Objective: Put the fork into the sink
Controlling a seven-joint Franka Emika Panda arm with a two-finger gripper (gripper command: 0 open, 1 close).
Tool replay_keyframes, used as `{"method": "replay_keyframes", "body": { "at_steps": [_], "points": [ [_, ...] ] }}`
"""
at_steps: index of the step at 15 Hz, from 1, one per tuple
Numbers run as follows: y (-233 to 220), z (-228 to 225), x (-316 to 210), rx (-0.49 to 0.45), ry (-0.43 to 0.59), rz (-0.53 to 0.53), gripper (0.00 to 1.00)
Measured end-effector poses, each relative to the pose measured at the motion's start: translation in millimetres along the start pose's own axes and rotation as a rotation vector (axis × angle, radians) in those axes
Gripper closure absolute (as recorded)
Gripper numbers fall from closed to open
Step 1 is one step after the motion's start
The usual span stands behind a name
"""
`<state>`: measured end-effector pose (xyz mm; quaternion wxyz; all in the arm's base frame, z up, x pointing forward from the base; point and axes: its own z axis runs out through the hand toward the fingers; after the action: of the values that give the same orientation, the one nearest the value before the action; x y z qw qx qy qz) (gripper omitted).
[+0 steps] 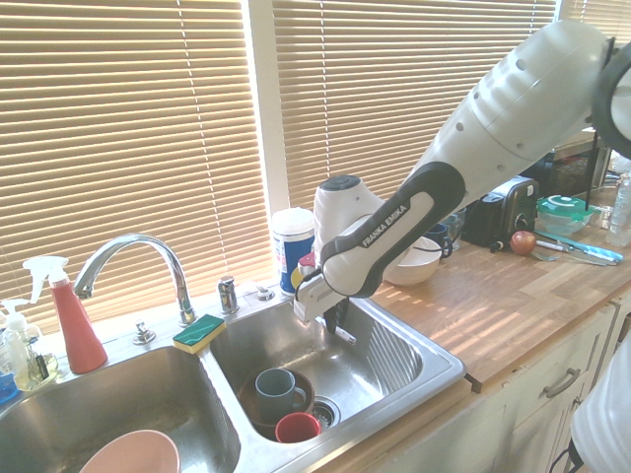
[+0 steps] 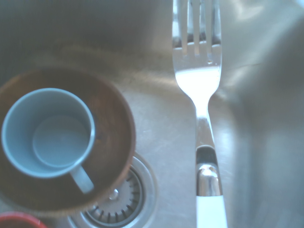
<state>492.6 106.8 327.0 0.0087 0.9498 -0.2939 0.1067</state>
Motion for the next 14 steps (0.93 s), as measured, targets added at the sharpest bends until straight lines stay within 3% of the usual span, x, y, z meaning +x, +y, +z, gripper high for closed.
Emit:
{"method": "replay_keyframes", "body": {
  "at_steps": [7, 8, 14],
  "points": [
    [-12.8, 100.1, -17.9, -0.074, -0.098, 0.010, 1.00],
    [-13.2, 109.9, -19.3, -0.085, -0.105, 0.014, 0.00],
    [-12.9, 147.1, -29.7, -0.110, -0.144, 0.056, 0.00]
  ]
}}
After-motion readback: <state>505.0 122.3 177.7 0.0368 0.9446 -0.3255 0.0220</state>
